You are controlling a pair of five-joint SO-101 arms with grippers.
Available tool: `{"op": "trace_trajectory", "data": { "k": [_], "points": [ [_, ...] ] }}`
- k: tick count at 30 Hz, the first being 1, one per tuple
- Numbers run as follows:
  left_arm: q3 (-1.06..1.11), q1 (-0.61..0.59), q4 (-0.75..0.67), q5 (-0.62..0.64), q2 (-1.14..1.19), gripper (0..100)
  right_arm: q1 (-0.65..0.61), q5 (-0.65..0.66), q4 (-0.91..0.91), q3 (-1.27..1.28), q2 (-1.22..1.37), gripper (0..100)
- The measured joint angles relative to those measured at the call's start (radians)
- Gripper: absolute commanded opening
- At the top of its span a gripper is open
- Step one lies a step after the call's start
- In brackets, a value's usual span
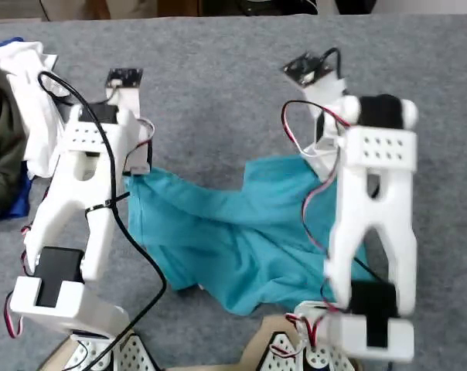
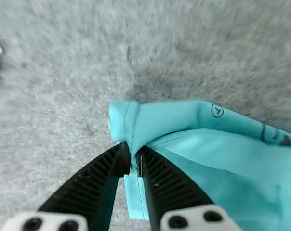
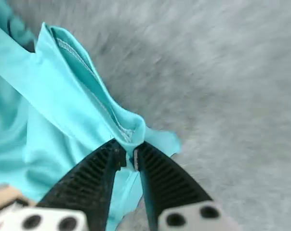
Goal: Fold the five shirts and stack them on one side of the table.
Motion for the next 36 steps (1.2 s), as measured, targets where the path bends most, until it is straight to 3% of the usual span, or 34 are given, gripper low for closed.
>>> {"op": "trace_trajectory", "data": {
  "k": [12,19,27,36],
  "points": [
    [-0.506,0.0,0.351,0.0,0.0,2,0.015,-0.005,-0.003,-0.201,-0.327,0.5],
    [-0.675,-0.068,0.371,0.0,-0.034,2,0.014,-0.005,-0.061,-0.348,-0.488,0.5],
    [-0.775,-0.144,0.371,0.0,-0.222,2,0.012,-0.012,-0.181,-0.434,-0.591,0.5],
    [-0.89,-0.147,0.373,0.0,-0.52,2,0.012,-0.198,-0.236,-0.534,-0.635,0.5]
  ]
}}
